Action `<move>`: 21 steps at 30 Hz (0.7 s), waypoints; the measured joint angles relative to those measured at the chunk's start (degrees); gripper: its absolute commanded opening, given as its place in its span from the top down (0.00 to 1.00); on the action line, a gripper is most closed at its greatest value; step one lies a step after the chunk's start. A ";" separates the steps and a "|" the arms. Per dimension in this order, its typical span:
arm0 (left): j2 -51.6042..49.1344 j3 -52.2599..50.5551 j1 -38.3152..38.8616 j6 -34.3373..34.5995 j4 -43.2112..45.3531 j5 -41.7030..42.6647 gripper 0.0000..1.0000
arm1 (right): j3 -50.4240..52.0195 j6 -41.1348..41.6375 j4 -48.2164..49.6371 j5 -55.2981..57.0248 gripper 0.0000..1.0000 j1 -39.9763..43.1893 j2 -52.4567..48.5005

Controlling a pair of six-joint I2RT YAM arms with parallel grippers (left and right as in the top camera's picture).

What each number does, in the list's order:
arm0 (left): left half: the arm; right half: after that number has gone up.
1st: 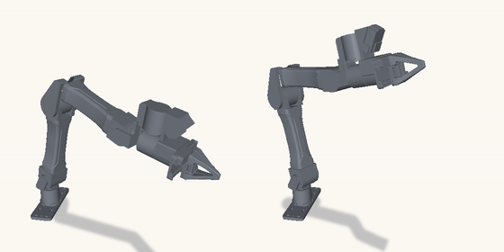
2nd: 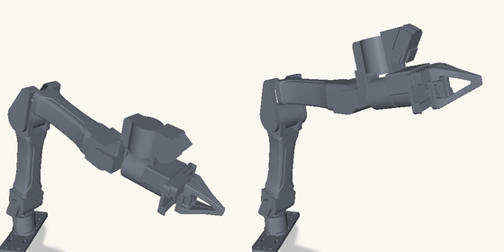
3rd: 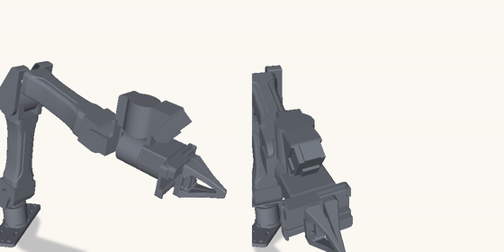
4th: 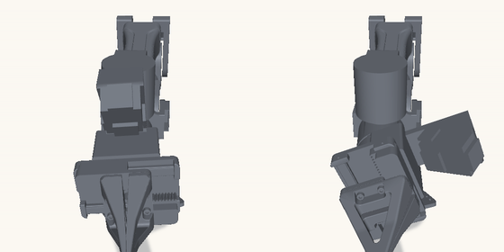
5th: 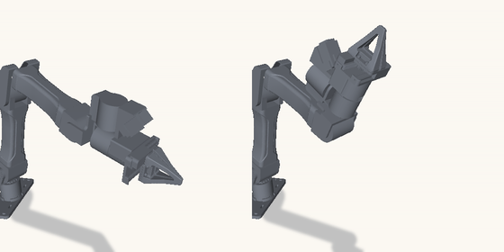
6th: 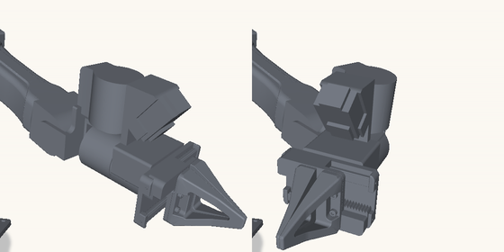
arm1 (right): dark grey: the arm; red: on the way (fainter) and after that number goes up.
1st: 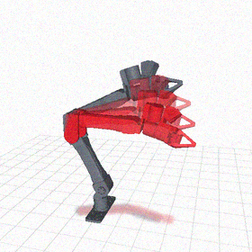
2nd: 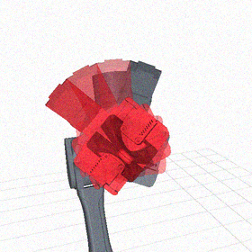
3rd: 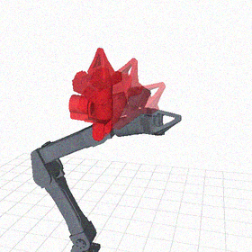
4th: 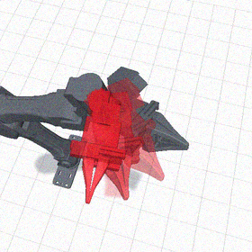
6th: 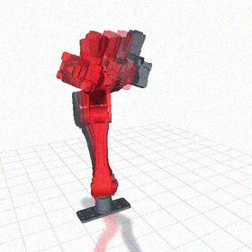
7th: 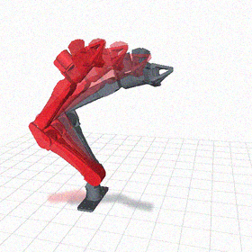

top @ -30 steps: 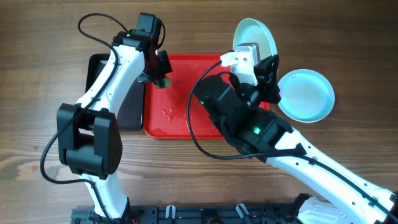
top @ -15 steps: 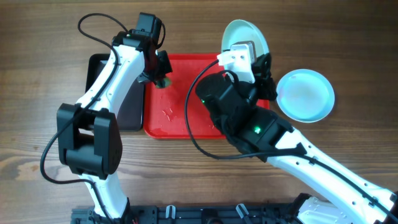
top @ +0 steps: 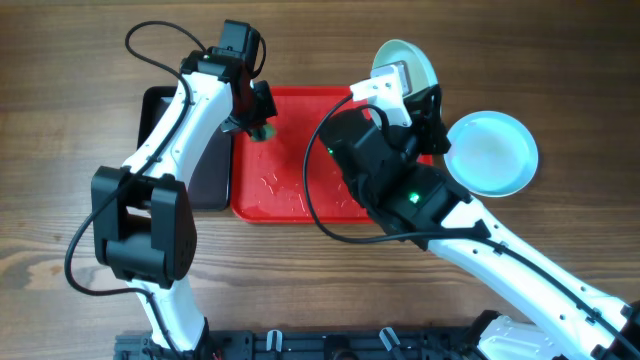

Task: Clean dirty plates on tray and stack at the side
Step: 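Lift the plate with the right gripper and tilt it upright, then carry the plate right and lower it onto the plate stack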

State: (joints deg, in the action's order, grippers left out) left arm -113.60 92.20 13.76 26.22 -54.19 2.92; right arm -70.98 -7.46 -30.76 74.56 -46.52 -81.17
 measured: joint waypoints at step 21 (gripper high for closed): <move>0.00 0.00 0.00 0.00 0.24 0.15 0.96 | -0.09 26.38 -15.08 -63.69 0.96 34.21 -0.50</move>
State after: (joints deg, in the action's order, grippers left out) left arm -113.60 92.20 13.76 26.22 -53.95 3.07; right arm -71.07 18.92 -45.84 10.87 -12.32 -81.67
